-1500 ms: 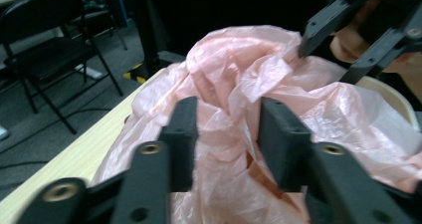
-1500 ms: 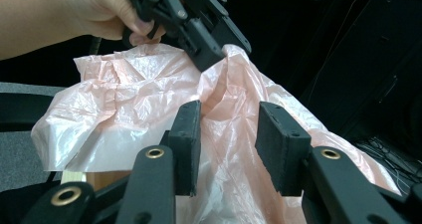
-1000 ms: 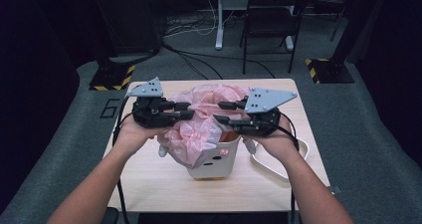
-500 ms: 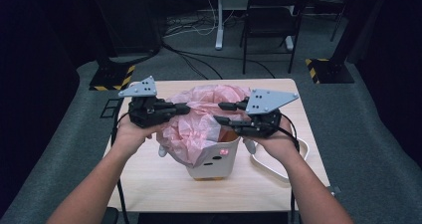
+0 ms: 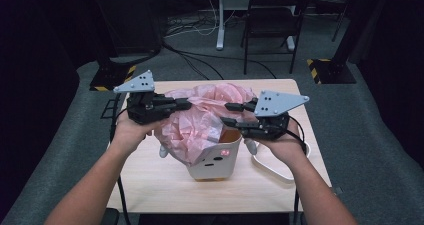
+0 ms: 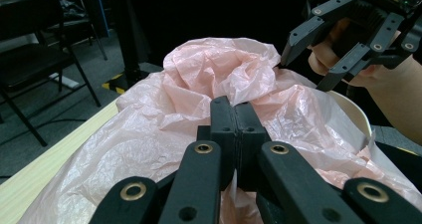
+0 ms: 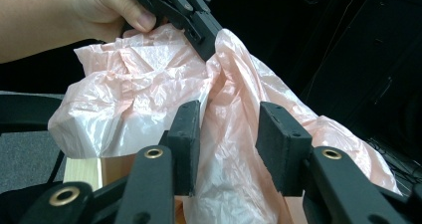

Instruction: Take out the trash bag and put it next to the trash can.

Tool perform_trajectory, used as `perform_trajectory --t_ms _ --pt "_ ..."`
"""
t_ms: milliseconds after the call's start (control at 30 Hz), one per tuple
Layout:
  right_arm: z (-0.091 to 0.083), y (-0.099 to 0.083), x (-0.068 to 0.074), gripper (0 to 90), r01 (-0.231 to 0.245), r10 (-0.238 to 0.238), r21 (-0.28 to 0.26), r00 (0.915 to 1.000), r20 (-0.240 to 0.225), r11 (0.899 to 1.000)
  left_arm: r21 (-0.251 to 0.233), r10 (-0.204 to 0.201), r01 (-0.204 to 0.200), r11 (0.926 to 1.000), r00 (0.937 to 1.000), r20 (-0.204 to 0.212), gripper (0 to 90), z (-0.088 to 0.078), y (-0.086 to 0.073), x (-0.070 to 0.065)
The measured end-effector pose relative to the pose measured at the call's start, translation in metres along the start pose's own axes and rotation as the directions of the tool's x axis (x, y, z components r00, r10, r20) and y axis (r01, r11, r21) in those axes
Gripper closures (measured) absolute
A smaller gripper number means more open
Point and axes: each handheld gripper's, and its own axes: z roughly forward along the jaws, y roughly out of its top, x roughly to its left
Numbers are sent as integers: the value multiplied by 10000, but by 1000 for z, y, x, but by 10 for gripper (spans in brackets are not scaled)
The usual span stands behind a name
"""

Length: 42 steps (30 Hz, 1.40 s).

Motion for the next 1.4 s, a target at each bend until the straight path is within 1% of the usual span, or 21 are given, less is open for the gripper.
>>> perform_trajectory --t_ms 100,233,400,500,733,867,1000,1233,1400 --pt "-1 0 0 597 -27 27 -16 10000 11 10000 -80 -42 42 10000 10000 59 896 -1 3 0" --pt "-4 0 1 587 -49 49 -105 10000 24 9999 -181 65 -65 9998 10000 7 897 -4 11 -1" --pt "-8 2 2 577 -5 7 -167 9999 100 9999 -343 322 -327 9989 9994 -158 897 -13 22 -4" --pt "-10 1 2 574 -65 68 -241 9999 111 9997 -370 361 -370 9986 9990 -246 897 -17 25 -3" --pt "-10 -3 3 572 -362 362 -423 9993 -3 9985 -647 160 -184 9977 9992 -368 896 -29 24 3" --pt "-10 -3 5 573 -326 324 -448 9995 -49 9985 -874 56 -99 9961 9988 -492 897 -39 26 6" --pt "-9 -4 6 569 -363 357 -435 9993 -136 9984 -1108 25 -98 9938 9978 -655 897 -51 27 8" --pt "2 -7 6 563 -442 432 -259 9983 -397 9987 -1360 -108 -28 9907 9950 -992 897 -69 22 11" --pt "12 -6 4 561 -508 498 -151 9969 -604 9986 -1489 -259 66 9888 9914 -1284 897 -83 15 14"
